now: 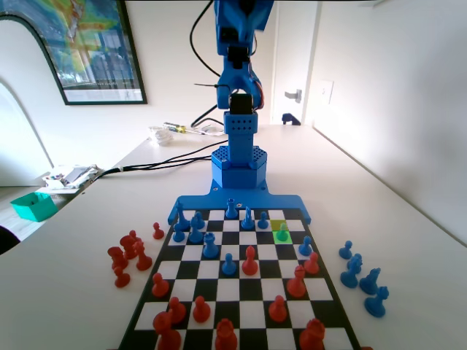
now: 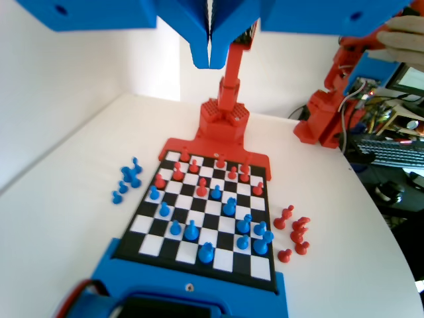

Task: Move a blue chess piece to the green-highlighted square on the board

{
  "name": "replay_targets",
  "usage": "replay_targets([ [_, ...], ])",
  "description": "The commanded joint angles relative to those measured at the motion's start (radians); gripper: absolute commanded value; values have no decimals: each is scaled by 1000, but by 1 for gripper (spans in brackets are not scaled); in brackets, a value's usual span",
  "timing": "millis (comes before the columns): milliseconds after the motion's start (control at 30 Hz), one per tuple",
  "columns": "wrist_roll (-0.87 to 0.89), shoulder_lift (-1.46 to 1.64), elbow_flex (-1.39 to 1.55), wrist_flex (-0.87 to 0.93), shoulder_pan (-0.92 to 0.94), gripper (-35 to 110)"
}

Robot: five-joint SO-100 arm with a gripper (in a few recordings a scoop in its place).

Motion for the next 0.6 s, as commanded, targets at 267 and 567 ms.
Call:
replay_targets([
  [267, -40, 295, 373, -216, 18, 1],
  [567, -38, 327, 380, -232, 26, 1],
])
